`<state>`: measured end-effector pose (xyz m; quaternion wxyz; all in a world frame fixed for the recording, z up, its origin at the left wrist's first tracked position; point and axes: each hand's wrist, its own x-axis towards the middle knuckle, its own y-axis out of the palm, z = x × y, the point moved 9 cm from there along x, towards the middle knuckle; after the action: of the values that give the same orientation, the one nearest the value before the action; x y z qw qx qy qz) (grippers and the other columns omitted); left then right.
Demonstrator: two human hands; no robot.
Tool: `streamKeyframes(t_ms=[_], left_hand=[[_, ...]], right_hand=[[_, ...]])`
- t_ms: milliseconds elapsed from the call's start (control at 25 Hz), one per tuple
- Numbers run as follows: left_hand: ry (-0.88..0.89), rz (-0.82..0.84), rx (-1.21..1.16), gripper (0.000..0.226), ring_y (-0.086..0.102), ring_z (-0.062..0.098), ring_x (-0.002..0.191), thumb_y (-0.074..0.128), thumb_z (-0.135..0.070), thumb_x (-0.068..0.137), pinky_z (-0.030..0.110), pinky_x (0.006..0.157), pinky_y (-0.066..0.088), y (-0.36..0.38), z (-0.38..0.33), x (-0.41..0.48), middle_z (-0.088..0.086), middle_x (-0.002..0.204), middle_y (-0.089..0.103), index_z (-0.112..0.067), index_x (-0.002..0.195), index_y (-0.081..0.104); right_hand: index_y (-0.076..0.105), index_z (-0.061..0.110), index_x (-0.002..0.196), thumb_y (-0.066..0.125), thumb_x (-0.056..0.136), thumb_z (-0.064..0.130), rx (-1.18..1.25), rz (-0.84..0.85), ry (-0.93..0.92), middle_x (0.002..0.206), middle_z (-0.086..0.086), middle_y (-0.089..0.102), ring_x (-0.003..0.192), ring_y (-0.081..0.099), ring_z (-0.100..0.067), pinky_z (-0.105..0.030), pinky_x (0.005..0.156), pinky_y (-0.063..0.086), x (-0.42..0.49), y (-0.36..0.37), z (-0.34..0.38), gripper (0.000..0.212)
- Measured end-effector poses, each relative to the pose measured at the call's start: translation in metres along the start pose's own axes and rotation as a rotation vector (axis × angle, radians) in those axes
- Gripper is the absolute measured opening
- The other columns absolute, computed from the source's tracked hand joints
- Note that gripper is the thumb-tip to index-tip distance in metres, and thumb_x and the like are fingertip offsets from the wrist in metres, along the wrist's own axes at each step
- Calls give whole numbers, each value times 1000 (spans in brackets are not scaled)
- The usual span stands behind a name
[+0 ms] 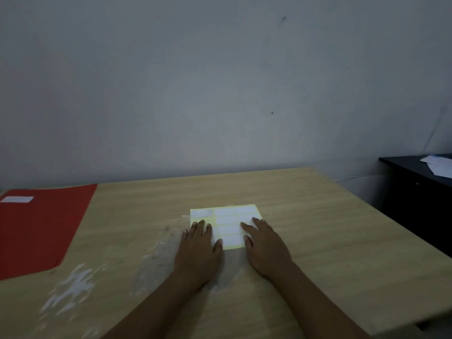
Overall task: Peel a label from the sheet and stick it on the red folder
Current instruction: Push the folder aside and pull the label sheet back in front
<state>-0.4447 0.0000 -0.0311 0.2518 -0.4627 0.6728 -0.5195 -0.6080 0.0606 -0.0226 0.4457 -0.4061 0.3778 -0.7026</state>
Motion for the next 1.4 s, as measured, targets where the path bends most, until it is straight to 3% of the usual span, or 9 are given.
streamKeyframes(t_ms=[200,800,1400], left_hand=[[30,32,22,66,7,21,154,27,-45,103,40,124,4,12,-22,32,7,167,12,-9,157,18],[80,19,84,67,16,26,152,28,-47,101,46,123,11,58,-93,152,11,163,25,-6,153,28],[83,73,93,68,11,23,153,24,-50,102,47,124,9,76,-125,210,9,165,17,-8,156,22]], right_hand=[[36,28,152,37,102,26,-17,0,20,165,-6,22,153,16,-22,-33,124,15,27,0,-23,50],[43,21,147,41,94,12,-6,-9,91,158,-10,35,148,27,-27,-40,121,18,126,-21,-119,54],[41,22,146,40,91,11,-26,-6,155,157,-5,36,149,25,-26,-44,123,17,175,-29,-160,57]])
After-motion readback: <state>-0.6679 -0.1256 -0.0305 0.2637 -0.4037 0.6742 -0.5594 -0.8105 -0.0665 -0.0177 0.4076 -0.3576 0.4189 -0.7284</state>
